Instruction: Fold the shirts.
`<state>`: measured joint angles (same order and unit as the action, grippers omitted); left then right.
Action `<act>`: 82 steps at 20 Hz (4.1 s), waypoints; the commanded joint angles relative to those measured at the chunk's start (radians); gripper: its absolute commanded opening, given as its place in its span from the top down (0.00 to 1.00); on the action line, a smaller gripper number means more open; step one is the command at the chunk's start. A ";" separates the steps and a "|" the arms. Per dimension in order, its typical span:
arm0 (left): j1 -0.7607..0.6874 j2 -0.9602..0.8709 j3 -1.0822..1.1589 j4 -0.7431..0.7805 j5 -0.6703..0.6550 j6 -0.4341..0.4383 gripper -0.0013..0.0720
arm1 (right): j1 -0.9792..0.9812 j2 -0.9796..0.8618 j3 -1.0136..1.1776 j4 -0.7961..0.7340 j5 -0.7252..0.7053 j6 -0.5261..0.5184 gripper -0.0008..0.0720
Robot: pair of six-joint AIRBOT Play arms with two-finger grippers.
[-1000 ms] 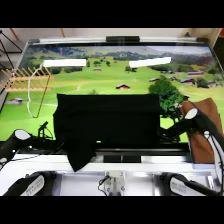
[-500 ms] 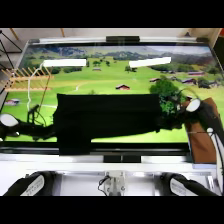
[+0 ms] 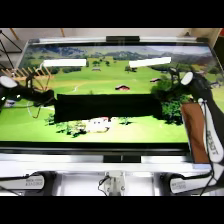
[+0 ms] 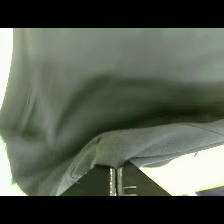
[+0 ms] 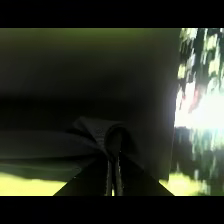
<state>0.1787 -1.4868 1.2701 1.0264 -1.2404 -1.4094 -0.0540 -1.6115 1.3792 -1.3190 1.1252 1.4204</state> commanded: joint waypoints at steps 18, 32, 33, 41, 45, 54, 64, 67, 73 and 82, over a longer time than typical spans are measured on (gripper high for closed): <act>-0.100 -0.168 0.257 -0.033 -0.058 -0.039 0.16 | -0.071 -0.269 0.098 0.298 0.092 -0.015 0.34; -0.700 -0.289 0.135 -0.422 0.380 -0.024 0.93 | -0.056 0.333 0.099 0.399 0.473 0.006 0.90; -0.731 -0.300 0.135 -0.466 0.430 -0.024 0.93 | -0.056 0.384 0.099 0.406 0.487 0.024 0.90; -0.825 -0.357 0.164 -0.597 0.552 0.048 0.93 | -0.037 0.494 0.098 0.451 0.410 0.107 0.90; -0.605 -0.163 0.164 -0.219 0.439 -0.095 0.94 | 0.101 0.385 0.098 0.455 0.260 0.103 0.90; -0.010 0.344 0.164 0.253 0.127 -0.264 0.93 | 0.539 -0.072 0.098 0.839 -0.300 -0.002 0.90; 0.023 0.430 0.114 0.253 0.087 -0.222 0.93 | 0.425 -0.133 0.098 0.705 -0.044 0.005 0.25; 0.021 0.430 0.079 0.253 0.087 -0.206 0.93 | 0.274 -0.071 0.094 0.179 0.198 0.167 0.06; -0.012 0.430 0.074 0.250 0.111 -0.200 0.93 | 0.196 -0.089 -0.119 0.330 0.085 0.097 0.06; -0.017 0.430 0.074 0.215 0.113 -0.200 0.93 | 0.277 -0.240 -0.125 0.603 -0.017 -0.058 0.90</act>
<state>0.1623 -1.0580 1.3445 1.2625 -1.1282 -1.6093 0.2134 -1.8248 1.2583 -0.8028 1.1511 1.4437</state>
